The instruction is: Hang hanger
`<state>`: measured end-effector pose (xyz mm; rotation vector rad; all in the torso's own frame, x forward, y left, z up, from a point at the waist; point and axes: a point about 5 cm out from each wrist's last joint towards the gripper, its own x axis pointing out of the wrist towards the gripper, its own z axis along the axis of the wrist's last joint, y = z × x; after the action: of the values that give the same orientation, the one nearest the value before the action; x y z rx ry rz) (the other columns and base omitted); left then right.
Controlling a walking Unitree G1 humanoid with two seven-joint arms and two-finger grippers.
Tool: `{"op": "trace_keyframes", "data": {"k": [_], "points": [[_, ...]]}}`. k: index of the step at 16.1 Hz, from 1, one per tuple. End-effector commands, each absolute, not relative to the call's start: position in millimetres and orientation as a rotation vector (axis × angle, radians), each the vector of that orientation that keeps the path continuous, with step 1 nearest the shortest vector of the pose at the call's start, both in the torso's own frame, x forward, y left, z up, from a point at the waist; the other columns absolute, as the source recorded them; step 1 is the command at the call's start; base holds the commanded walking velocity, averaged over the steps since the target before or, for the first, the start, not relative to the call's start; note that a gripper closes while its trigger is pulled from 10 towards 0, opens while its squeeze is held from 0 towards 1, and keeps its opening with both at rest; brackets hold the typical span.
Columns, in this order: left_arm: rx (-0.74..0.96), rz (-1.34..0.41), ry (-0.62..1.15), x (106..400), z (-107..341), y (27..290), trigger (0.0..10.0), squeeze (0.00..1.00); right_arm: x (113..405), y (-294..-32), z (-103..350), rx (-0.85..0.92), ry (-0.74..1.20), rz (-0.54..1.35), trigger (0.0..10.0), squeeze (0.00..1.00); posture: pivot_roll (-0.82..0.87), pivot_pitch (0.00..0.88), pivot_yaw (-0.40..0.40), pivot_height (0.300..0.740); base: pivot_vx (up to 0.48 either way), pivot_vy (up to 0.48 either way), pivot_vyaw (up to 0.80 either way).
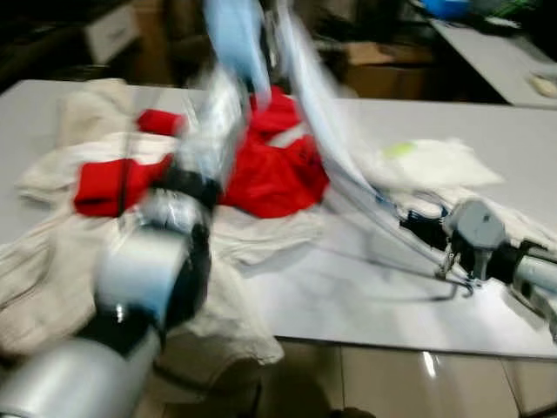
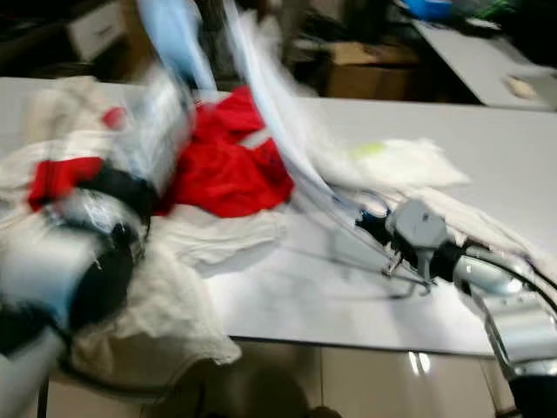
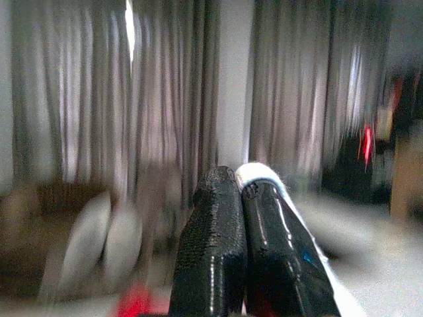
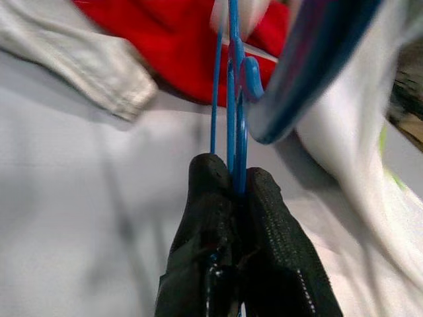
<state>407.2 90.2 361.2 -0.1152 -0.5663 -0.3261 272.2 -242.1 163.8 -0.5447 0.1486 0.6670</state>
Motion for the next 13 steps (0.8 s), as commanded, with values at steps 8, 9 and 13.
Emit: {"op": "trace_keyframes", "data": {"k": [8,9,13], "points": [[0.413,-0.6,-0.34,396.0,271.7,103.2,10.0,0.0,257.5,-230.8,157.9,-0.534,0.174,0.726,10.0,0.0,-0.23,0.0,0.065,0.74,0.0,0.0,0.0],[0.483,-0.639,-0.262,393.0,251.7,107.0,10.0,0.0,256.5,-230.8,156.7,-0.538,0.182,0.732,10.0,0.0,-0.23,0.0,0.064,0.74,0.0,0.0,0.0],[0.588,-0.725,-0.037,385.7,217.3,126.9,10.0,0.0,252.9,-232.0,153.7,-0.538,0.208,0.745,10.0,0.0,-0.23,0.0,0.062,0.74,0.0,0.0,0.0]]}}
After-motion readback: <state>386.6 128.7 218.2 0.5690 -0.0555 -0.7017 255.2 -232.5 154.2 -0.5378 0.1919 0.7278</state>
